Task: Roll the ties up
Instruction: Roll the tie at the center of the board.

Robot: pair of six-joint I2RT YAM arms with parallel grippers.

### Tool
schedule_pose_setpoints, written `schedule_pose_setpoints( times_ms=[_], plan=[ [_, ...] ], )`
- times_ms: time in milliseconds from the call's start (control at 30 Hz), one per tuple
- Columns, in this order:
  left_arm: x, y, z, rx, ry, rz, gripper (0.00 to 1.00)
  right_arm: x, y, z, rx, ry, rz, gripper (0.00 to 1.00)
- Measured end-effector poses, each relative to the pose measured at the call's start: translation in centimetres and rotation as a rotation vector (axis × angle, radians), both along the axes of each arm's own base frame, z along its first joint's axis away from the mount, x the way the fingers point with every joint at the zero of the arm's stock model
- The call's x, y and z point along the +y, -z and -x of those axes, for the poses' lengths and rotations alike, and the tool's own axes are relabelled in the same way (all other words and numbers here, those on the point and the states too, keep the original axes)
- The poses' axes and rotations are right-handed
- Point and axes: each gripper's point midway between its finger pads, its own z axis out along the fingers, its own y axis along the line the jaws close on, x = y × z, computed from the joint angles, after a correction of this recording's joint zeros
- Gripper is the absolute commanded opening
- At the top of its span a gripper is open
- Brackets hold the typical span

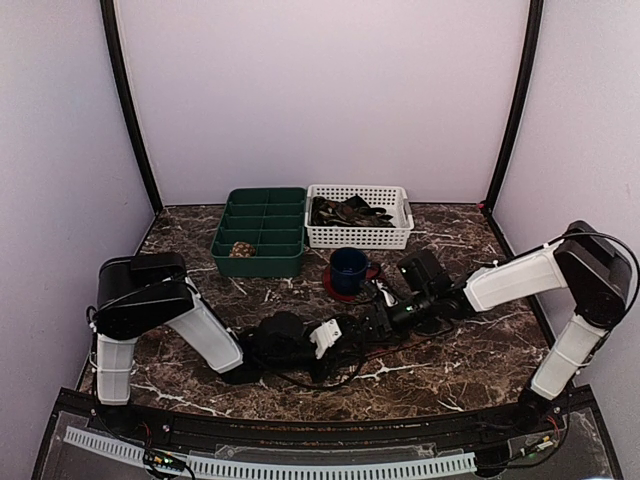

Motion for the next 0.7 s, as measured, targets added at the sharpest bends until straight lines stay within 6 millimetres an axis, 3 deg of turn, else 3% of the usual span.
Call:
schedule_pose_setpoints(
  times_ms=[133,333,400,533,700],
  plan=[
    [0.0,0.1,0.0,0.0,0.004,-0.01,0.26,0.7,0.6,0.0,0.01,-0.019,0.016,0.37],
    [0.2,0.2,0.0,0.018,0.019,-0.016,0.3,0.9,0.6,-0.3,-0.011,-0.03,0.019,0.0],
    [0.2,0.2,0.0,0.026,0.024,-0.019,0.35,0.8,0.5,-0.6,-0.024,-0.028,0.013,0.0],
    [0.4,0.2,0.1,0.034,0.034,-0.034,0.57,0.6,0.8,-0.6,-0.033,-0.029,0.015,0.0],
    [0.7,0.5,0.5,0.053,0.044,-0.06,0.72,-0.5,1.7,-1.0,-0.034,-0.003,0.025,0.0]
  ],
)
